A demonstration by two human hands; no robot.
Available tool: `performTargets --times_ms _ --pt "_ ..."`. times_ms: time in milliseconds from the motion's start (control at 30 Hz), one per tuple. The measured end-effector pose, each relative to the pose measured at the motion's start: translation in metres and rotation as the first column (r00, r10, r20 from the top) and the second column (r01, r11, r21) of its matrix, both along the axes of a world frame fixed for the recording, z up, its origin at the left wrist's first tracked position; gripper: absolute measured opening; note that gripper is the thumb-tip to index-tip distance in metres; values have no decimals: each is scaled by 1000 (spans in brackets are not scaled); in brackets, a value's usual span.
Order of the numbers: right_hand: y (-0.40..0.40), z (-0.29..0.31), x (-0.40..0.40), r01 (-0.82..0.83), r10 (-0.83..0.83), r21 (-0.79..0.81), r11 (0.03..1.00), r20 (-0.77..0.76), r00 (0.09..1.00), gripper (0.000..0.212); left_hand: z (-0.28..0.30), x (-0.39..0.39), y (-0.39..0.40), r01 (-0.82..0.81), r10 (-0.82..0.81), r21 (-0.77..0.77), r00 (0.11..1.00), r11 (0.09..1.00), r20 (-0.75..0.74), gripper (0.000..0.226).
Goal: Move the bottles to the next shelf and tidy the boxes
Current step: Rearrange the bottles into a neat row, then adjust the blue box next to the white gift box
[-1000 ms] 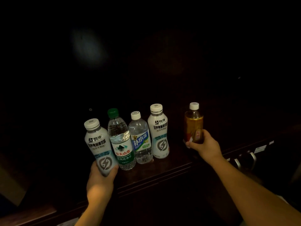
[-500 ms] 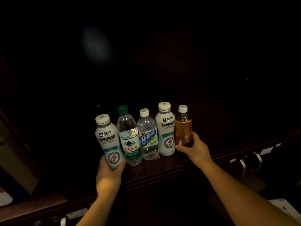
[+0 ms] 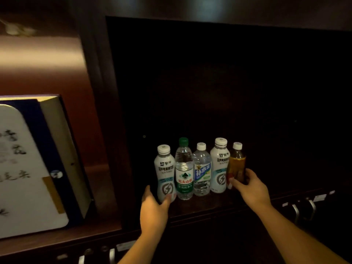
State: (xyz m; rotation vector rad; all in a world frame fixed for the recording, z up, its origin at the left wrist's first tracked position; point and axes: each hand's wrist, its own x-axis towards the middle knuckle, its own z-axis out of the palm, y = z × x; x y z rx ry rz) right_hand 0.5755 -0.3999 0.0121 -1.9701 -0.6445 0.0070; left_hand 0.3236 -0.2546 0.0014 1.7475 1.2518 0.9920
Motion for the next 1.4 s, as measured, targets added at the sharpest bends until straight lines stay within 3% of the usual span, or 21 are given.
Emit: performTargets --times_ms 167,333,467,667,867,1233,1400 --pt "4 35 -91 1 -1 -5 1000 66 998 39 36 -57 -12 155 -156 32 986 987 54 77" --pt "22 65 -204 -7 10 -30 1000 95 995 64 73 -145 -13 261 -274 112 953 959 125 71" --pt "42 85 -286 -97 95 24 995 87 992 65 98 -223 0 251 -276 176 952 952 132 69" --pt "89 116 -381 -183 173 108 977 101 980 60 123 -320 34 142 -177 213 972 967 157 68" --pt "149 126 -445 -299 284 110 948 135 949 61 123 -388 78 -18 -9 156 985 988 173 68" --pt "264 83 -569 -581 581 -7 814 19 814 62 79 -528 149 -339 332 49 937 939 112 67" --pt "321 60 -641 -629 631 -57 775 19 776 59 63 -613 203 -439 432 42 894 897 119 69"
